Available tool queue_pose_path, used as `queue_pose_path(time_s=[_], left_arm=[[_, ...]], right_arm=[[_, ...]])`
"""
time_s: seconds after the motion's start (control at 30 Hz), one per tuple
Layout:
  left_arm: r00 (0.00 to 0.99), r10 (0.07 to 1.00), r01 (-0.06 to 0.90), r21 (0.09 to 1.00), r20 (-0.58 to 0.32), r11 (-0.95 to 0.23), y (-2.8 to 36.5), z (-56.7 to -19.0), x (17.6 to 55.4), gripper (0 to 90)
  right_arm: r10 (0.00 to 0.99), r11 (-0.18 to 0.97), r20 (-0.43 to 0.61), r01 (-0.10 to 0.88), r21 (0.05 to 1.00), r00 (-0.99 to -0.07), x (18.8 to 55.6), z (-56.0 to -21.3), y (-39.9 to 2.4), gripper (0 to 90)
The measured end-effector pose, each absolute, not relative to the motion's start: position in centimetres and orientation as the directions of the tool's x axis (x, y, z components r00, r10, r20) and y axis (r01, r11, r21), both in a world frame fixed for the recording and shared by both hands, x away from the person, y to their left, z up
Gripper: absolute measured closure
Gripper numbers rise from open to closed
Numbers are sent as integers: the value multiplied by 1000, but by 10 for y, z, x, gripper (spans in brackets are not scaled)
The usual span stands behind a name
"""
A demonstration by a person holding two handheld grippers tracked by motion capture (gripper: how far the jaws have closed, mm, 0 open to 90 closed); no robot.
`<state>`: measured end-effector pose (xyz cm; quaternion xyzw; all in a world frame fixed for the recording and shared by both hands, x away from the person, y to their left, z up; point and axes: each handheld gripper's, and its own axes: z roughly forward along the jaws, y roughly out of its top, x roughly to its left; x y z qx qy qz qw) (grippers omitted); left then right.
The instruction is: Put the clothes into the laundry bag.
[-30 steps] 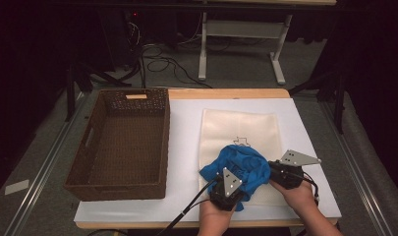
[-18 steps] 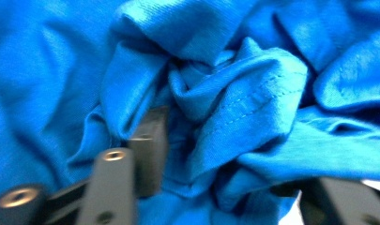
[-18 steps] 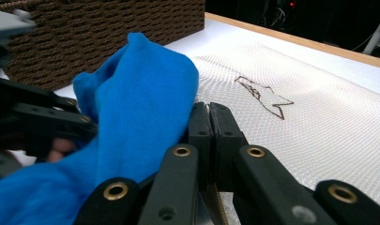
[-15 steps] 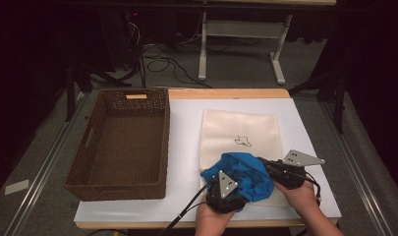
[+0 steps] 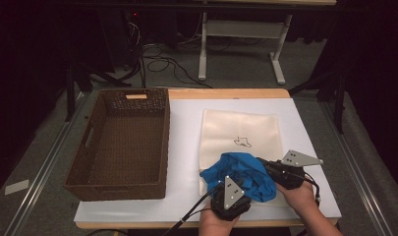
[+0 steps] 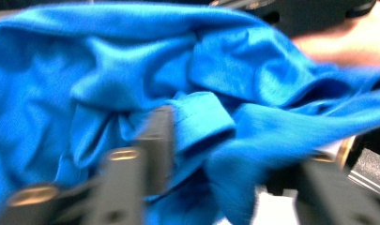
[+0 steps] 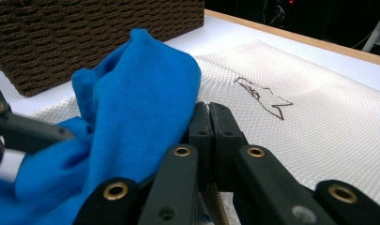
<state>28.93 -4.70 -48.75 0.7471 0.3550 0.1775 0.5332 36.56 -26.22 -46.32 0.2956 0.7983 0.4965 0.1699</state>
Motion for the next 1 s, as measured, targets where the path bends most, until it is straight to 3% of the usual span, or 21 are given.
queue_pose_path(time_s=[0.1,0.27,0.37,0.57,0.63,0.87,1.0], left_arm=[[627,763,405,903,-159,-144,-48,-492,307,807],[550,819,494,854,-162,-162,-52,-509,332,809],[555,813,493,857,-176,-151,-51,-510,332,732],[581,795,468,871,-178,-147,-38,-501,310,388],[584,796,459,874,-160,-162,-34,-499,302,319],[595,791,403,905,-145,-138,-27,-491,274,237],[649,749,360,921,-131,-150,-42,-487,273,321]], right_arm=[[638,334,21,301,893,-770,365,-463,-262,896],[632,333,21,296,895,-775,364,-463,-263,896],[631,333,22,297,895,-775,365,-463,-263,896],[631,330,23,295,897,-775,366,-463,-264,896],[632,328,24,296,897,-775,365,-463,-264,896],[637,327,25,300,896,-770,364,-463,-264,896],[637,330,26,302,894,-770,364,-463,-263,896]])
